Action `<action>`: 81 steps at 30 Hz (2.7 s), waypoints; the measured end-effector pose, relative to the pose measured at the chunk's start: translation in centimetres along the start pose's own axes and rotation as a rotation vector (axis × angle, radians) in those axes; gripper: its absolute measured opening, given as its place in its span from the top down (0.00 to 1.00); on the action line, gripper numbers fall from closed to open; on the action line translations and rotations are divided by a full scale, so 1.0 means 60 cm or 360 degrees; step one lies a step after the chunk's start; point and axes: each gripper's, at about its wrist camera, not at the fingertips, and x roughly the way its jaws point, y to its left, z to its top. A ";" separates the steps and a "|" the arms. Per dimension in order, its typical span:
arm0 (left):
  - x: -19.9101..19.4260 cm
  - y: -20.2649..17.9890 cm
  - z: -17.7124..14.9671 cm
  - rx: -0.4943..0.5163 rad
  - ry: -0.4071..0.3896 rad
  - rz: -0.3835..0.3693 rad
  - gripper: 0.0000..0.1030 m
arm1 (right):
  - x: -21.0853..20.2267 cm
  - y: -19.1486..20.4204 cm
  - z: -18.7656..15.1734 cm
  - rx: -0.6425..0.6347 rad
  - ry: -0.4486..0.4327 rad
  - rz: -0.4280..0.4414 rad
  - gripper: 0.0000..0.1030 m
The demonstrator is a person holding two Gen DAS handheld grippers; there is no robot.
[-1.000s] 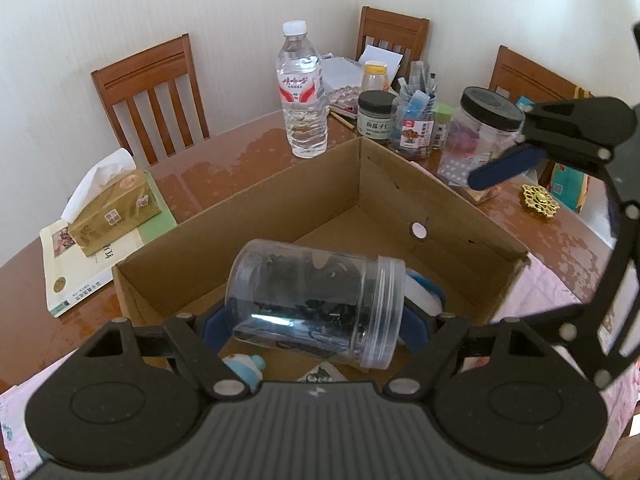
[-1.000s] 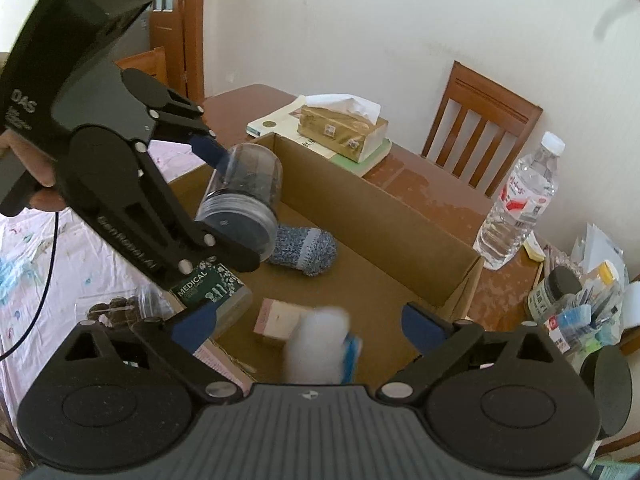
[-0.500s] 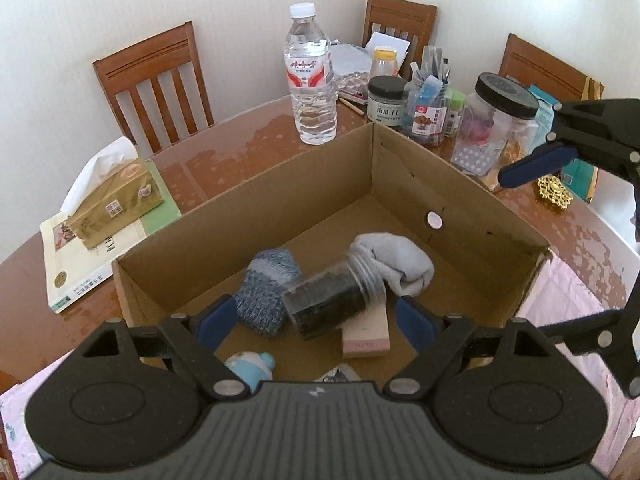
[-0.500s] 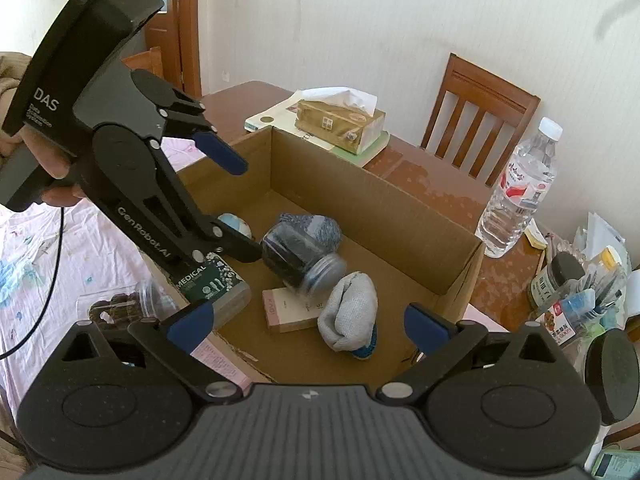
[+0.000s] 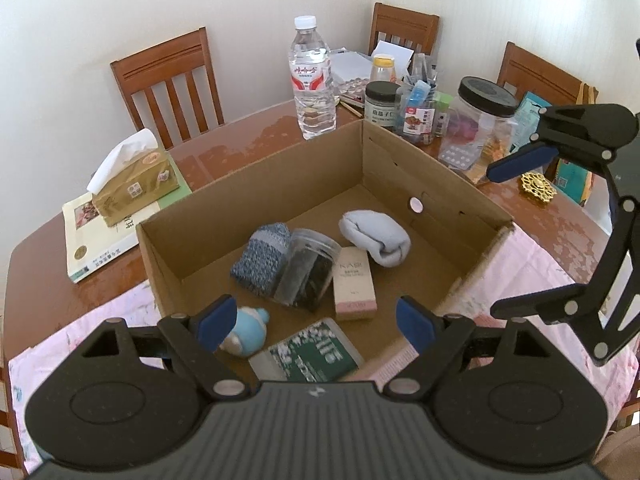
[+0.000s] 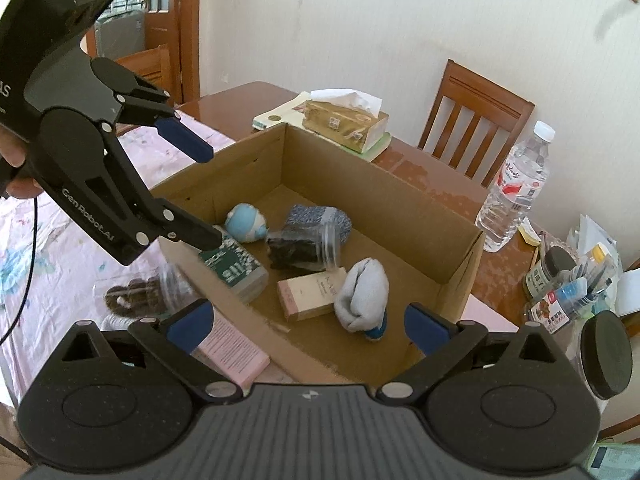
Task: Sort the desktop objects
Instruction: 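Carry the jar and sock over the cardboard box and open both tools, then withdraw both tools from the cardboard box back over the table, then lower the left tool onto the green C&S tissue pack and close it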
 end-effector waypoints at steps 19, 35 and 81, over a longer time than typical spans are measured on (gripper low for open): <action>-0.063 -0.063 -0.093 -0.0041 0.0020 -0.0003 0.14 | -0.036 0.061 -0.066 0.0064 0.0079 0.0027 0.00; -0.036 -0.082 -0.173 -0.0175 0.0161 0.0193 0.14 | -0.022 0.098 -0.133 0.0273 0.0152 -0.0012 0.00; -0.015 -0.172 -0.257 -0.0575 0.0372 0.0581 0.14 | -0.007 0.096 -0.169 0.0386 0.0099 0.0220 0.00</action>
